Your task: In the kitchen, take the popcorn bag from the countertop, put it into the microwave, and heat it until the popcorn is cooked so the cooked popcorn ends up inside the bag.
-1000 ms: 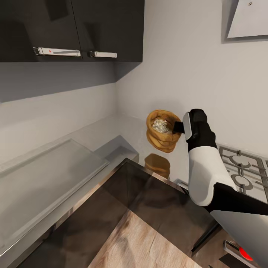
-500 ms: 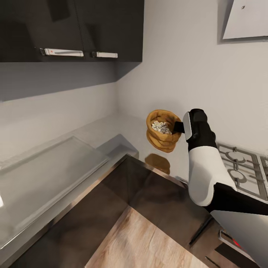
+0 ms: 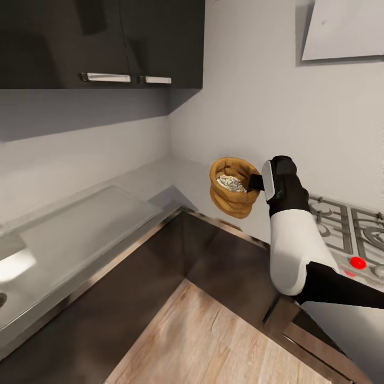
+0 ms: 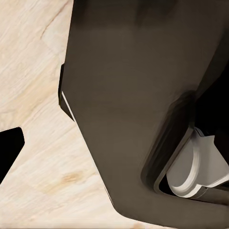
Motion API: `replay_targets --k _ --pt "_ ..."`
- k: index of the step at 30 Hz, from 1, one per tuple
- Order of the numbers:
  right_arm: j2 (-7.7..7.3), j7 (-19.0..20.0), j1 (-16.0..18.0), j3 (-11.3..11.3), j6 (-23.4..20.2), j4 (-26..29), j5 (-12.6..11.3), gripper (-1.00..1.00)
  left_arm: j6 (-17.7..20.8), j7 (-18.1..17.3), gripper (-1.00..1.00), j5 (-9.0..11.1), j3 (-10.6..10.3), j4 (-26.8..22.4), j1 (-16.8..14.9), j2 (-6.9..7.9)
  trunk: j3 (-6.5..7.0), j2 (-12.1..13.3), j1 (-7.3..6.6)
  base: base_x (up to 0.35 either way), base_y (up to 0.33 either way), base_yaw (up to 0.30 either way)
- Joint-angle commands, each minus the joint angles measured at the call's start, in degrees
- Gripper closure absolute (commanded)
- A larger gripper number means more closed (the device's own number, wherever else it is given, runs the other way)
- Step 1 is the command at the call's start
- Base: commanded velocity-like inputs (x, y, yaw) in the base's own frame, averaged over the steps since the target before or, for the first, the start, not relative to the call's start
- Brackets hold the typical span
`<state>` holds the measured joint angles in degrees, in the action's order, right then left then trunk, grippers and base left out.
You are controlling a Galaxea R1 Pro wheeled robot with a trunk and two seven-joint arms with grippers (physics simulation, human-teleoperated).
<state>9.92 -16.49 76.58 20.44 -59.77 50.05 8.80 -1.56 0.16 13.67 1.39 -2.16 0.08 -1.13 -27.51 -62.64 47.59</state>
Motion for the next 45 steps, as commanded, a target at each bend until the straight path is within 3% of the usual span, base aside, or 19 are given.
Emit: replay_targets --k 1,23,31,45 --pt "0.08 0.34 0.06 0.17 -0.23 0.05 0.51 1.00 -0.11 0.02 -1.00 0.22 0.11 -0.04 0.01 -0.01 -0.05 -0.04 -0.03 -0.345 0.000 0.000" --pt "0.08 0.58 0.06 0.47 -0.23 -0.50 0.26 1.00 -0.11 0.02 -1.00 0.21 0.11 -0.09 0.01 0.04 -0.05 -0.04 -0.03 -0.337 0.000 0.000" --pt "0.08 0.47 0.06 0.56 -0.23 -5.22 -0.10 1.00 -0.11 0.02 -1.00 0.22 0.02 -0.06 0.01 0.08 0.02 -0.04 -0.03 -0.019 0.000 0.000" --pt "0.08 0.49 0.05 0.79 -0.23 -5.66 -0.10 1.00 -0.11 0.02 -1.00 0.22 0.02 -0.06 0.01 0.08 1.21 -0.04 -0.03 0.000 0.000 0.000"
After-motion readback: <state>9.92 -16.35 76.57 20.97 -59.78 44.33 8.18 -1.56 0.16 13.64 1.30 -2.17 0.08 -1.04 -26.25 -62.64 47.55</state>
